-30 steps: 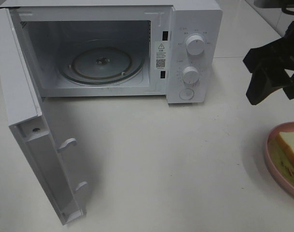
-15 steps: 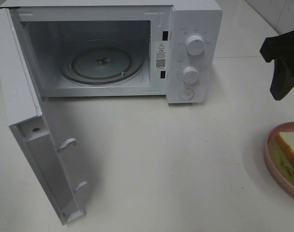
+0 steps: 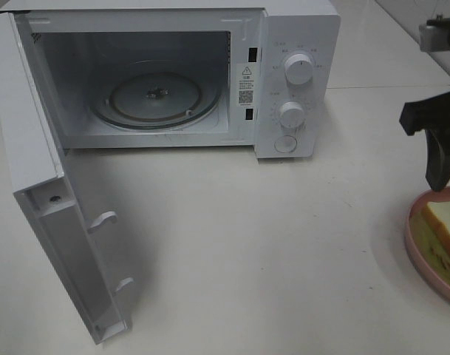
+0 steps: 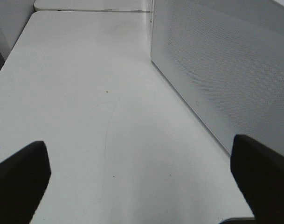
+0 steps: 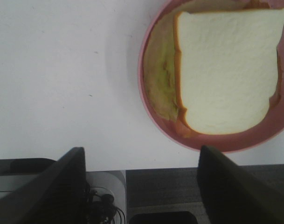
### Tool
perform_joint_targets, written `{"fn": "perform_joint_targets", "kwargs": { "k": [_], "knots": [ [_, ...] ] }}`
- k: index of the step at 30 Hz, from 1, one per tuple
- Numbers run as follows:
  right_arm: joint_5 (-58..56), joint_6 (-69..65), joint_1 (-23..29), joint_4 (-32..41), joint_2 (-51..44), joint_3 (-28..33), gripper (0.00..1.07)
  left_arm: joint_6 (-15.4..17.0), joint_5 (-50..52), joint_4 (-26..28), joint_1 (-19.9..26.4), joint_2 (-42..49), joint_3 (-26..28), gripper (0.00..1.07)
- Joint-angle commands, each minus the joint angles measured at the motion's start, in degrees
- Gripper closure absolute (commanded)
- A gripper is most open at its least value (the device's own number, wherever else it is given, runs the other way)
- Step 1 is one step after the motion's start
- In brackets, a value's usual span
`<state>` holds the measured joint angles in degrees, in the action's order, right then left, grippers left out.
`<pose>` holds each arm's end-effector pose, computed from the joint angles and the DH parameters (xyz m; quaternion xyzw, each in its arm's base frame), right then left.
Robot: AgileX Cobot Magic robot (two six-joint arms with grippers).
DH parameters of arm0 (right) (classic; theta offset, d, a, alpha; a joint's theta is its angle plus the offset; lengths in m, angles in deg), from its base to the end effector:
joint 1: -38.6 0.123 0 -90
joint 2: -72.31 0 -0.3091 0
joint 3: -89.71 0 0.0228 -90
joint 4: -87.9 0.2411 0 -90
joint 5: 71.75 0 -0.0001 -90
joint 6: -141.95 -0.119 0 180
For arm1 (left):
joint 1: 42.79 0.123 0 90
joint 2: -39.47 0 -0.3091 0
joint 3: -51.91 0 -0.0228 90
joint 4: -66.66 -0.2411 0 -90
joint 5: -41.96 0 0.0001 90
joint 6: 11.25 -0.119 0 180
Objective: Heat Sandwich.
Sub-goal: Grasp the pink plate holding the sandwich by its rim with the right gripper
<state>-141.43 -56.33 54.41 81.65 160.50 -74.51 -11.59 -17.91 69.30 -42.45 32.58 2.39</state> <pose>0.2371 0.0545 0.2782 0.0054 0.9971 -0.0336 0.0681 -0.0120 -0.0048 0.2598 0.0007 0.8491 -0.0199 0.5278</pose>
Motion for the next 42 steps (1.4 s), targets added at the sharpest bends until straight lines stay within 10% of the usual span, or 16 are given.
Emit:
{"fn": "perform_joint_targets", "kwargs": {
  "k": [1, 42],
  "knots": [
    [-1.1, -1.0, -0.5, -0.3, -0.9, 2.1, 0.4, 0.0, 0.5, 0.0, 0.1, 1.1, -0.1, 0.09],
    [12.7, -0.9, -0.5, 1.5, 2.9, 8.9, 0.42, 0.0, 0.5, 0.0, 0.1, 1.1, -0.1, 0.09]
  ]
}}
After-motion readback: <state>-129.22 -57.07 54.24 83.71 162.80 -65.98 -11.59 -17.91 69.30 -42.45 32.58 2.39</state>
